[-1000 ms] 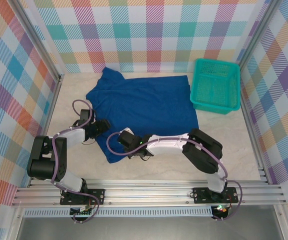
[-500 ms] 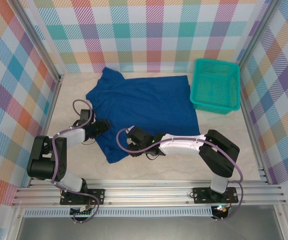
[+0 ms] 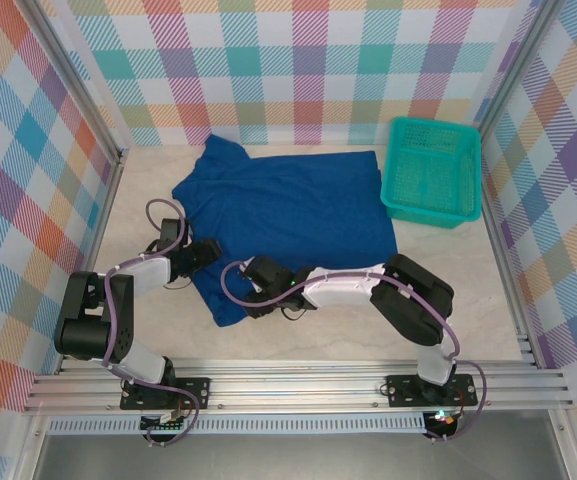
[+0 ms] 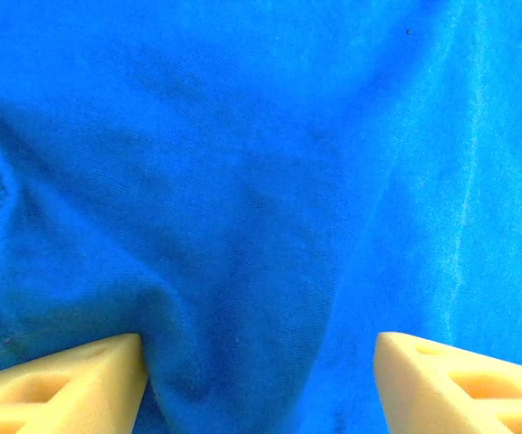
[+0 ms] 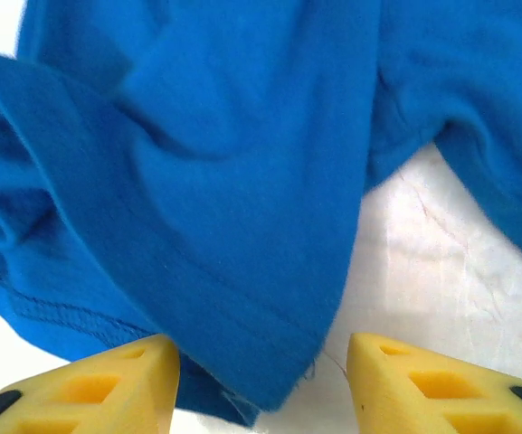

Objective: Fold the inside-out t-shirt

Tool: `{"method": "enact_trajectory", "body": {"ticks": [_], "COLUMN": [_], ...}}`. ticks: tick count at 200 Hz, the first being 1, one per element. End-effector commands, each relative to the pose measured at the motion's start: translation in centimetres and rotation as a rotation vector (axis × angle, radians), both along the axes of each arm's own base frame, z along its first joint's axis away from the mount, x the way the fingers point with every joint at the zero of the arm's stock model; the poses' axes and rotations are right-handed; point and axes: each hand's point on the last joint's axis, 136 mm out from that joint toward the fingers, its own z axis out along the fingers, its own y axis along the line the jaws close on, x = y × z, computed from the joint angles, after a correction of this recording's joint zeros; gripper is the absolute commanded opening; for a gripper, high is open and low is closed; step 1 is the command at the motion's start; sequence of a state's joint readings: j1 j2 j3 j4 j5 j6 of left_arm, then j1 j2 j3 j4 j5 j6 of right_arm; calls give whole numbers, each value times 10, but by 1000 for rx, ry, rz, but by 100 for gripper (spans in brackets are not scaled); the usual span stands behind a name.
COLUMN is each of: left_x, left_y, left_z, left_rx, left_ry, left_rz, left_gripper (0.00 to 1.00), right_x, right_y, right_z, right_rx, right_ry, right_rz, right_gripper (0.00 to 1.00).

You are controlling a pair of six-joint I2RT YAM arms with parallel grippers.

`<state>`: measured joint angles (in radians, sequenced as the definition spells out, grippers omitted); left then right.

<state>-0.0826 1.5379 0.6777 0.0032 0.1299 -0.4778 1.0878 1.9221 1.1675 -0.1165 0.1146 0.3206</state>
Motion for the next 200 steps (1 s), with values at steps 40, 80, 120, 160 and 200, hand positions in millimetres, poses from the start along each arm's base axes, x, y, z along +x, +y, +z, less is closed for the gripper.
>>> {"method": "enact_trajectory", "body": {"ticks": [40, 80, 120, 160, 200], "left_x": [-29, -30, -29, -29, -25], "left_y": [4, 5, 5, 5, -1], "left_z": [-30, -31, -30, -28, -13], "left_rx": [9, 14, 21, 17, -18], "left_ry": [137, 141, 141, 140, 103], "left_rz": [-7, -5, -5, -7, -17], "left_gripper": [68, 68, 68, 69, 75], "right_x": [15, 15, 0, -19, -23], "right_y": [6, -14, -48, -70, -73], "right_z": [2, 16, 19, 1, 15], "right_rx": [-8, -15, -55, -107, -104], "right_ry": [-40, -77, -57, 12, -21], "right_rz": [-53, -91, -122, -105, -40], "right_gripper": [41, 8, 2, 12, 38]}}
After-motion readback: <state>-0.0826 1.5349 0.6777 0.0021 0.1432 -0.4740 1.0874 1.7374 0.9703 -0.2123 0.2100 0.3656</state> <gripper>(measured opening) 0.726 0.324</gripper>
